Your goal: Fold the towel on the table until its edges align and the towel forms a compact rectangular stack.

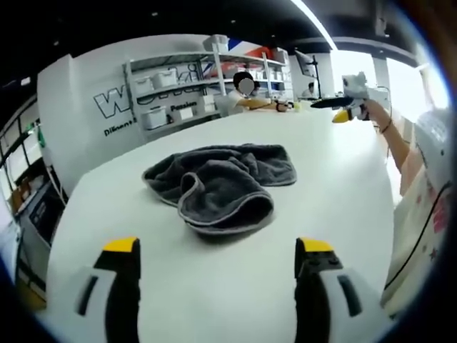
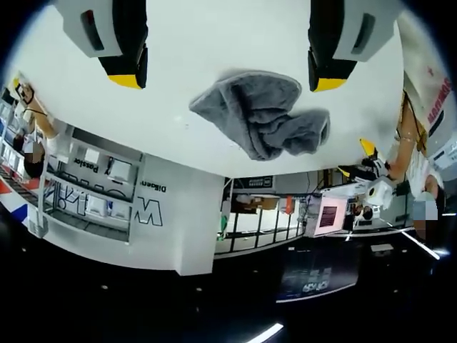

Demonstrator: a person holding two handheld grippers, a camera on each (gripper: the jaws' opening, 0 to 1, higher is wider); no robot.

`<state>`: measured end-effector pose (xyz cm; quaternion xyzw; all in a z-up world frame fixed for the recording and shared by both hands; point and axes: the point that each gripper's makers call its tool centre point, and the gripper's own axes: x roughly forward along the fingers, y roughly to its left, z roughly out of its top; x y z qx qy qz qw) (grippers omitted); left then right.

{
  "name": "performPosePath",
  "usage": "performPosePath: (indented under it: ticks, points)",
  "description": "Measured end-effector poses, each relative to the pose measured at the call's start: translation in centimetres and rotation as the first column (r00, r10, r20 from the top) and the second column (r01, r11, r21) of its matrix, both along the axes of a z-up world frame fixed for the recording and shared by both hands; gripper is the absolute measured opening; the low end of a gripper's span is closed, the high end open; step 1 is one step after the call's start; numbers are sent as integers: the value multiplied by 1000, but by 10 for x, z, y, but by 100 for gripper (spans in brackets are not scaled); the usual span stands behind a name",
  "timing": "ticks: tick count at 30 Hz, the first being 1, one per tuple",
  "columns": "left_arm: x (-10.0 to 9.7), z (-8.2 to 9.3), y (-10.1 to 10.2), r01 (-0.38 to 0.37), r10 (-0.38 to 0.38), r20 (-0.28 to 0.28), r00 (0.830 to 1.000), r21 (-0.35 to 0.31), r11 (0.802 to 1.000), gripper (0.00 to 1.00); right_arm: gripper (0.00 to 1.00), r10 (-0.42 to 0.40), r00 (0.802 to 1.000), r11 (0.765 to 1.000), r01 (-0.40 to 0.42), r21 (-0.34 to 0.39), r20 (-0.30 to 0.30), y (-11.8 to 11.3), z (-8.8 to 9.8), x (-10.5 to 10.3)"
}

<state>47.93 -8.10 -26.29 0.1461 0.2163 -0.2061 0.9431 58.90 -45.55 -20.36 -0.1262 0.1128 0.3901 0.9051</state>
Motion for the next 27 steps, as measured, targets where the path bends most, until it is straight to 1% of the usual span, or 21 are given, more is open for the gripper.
performPosePath:
  ticks: [4,7,8,9,10,12,14,16,18,20,21,23,26,27]
  points:
    - [-2,-1,-1,-2,2,-3,1000,5,1000,93,92,17,1000,1000,-16,-20,5,7,6,9]
    - [-3,-2,-1,-1,1,-7,1000,4,1000,93,91,41,999,999,-41,-23,-9,16,14,22]
    - [-4,-3,0,-4,4,-12,1000,6,1000,94,91,39,999,999,-39,1,-33,19,17,27]
    - [-5,-3,0,-7,7,-14,1000,3,1000,94,92,28,999,999,-27,18,-42,20,20,33]
    - [-5,-3,0,-8,8,-14,1000,2,1000,94,95,29,999,999,-28,16,-41,21,21,37]
    - [-6,-3,1,-12,12,-12,1000,0,1000,94,99,43,998,999,-44,-26,-41,27,18,47]
    - [-7,-2,1,-15,15,-9,1000,-2,1000,95,99,56,998,996,-59,-67,-42,34,16,57]
    - [-7,-2,1,-16,16,-8,1000,-3,1000,95,99,73,996,994,-77,-80,-54,41,13,60]
    - [-8,-1,1,-20,20,-5,1000,-5,1000,97,99,77,995,989,-85,-117,-64,51,7,70]
    - [-9,0,0,-23,23,-2,1000,-7,1000,97,98,81,994,984,-92,-155,-75,60,2,80]
    - [-10,0,0,-24,24,0,1000,-8,1000,97,97,78,995,982,-87,-170,-62,62,2,87]
    - [-11,1,-1,-24,24,4,1000,-9,1000,97,94,69,996,983,-78,-168,-59,66,2,97]
    - [-14,2,-1,-27,27,8,1000,-10,1000,97,84,54,996,985,-64,-161,-65,73,2,115]
    - [-14,2,-1,-27,27,8,1000,-10,1000,97,83,46,996,985,-57,-161,-72,74,0,119]
